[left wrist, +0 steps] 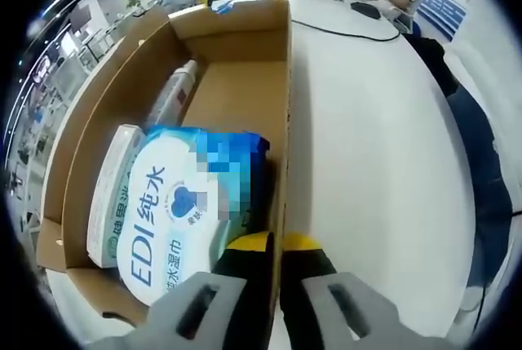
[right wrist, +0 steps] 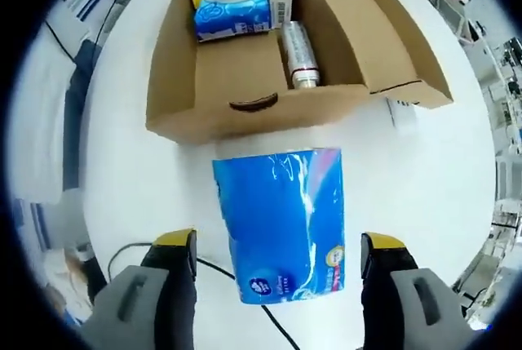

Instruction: Operate the shoe box by opening the lid, removing the specified soft item, and placing it in the target area until the item is outside and the box remains undamaged.

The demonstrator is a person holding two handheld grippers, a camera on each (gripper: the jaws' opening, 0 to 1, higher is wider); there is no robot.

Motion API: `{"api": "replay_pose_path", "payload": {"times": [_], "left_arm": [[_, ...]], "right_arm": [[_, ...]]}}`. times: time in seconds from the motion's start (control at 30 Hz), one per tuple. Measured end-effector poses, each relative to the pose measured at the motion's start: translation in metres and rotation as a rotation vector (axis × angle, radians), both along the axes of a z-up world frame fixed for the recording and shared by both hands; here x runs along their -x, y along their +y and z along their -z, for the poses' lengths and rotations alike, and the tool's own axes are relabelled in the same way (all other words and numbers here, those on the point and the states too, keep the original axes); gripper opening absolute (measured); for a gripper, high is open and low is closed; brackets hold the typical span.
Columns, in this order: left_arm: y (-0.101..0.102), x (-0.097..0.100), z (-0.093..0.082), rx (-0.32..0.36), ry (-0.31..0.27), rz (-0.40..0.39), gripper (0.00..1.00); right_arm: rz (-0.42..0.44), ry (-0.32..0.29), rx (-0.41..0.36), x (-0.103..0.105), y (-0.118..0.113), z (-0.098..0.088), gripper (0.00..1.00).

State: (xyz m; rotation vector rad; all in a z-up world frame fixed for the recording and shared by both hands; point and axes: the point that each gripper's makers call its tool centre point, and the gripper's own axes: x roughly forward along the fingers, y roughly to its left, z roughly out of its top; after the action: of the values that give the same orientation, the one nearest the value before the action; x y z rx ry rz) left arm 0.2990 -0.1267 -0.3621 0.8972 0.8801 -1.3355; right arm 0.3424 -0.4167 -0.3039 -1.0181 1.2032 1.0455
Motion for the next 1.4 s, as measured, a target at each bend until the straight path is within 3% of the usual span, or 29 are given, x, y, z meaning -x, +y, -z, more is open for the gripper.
{"api": "replay_pose_path", "payload": {"times": [0.27, 0.47, 0.57, 0.7, 0.8, 0.87, 1.0, 1.1, 1.2, 1.4], "left_arm": [[0.000, 0.000, 0.000, -0.001, 0.000, 0.006, 0.01], [0.000, 0.000, 0.000, 0.002, -0.002, 0.008, 0.01], [0.000, 0.000, 0.001, 0.003, -0.002, 0.007, 0.01], [0.000, 0.000, 0.001, 0.009, -0.002, 0.004, 0.01], [0.000, 0.000, 0.001, 0.010, -0.006, 0.004, 0.01], [-0.001, 0.000, 0.001, 0.010, -0.005, 0.003, 0.01], [-0.001, 0.000, 0.001, 0.010, -0.007, 0.003, 0.01], [0.000, -0.001, 0.001, 0.010, -0.012, 0.007, 0.01], [0.000, -0.001, 0.001, 0.013, -0.011, 0.004, 0.01], [-0.001, -0.001, 0.000, 0.019, -0.009, 0.000, 0.01]], "right_arm": [[0.023, -0.072, -0.018, 0.001, 0.000, -0.016, 0.84], [0.023, -0.139, -0.047, 0.009, 0.014, -0.040, 0.82], [0.051, -0.182, -0.066, 0.010, 0.024, -0.057, 0.81], [0.023, -0.248, -0.050, 0.007, 0.034, -0.079, 0.77], [0.020, -0.275, -0.081, 0.007, 0.051, -0.094, 0.76], [0.021, -0.287, -0.099, 0.002, 0.052, -0.092, 0.76], [0.010, -0.327, -0.134, -0.002, 0.079, -0.105, 0.74], [0.050, -0.349, -0.190, -0.006, 0.100, -0.105, 0.72], [0.024, -0.352, -0.200, -0.012, 0.108, -0.097, 0.72], [0.014, -0.335, -0.229, -0.024, 0.137, -0.069, 0.70]]}}
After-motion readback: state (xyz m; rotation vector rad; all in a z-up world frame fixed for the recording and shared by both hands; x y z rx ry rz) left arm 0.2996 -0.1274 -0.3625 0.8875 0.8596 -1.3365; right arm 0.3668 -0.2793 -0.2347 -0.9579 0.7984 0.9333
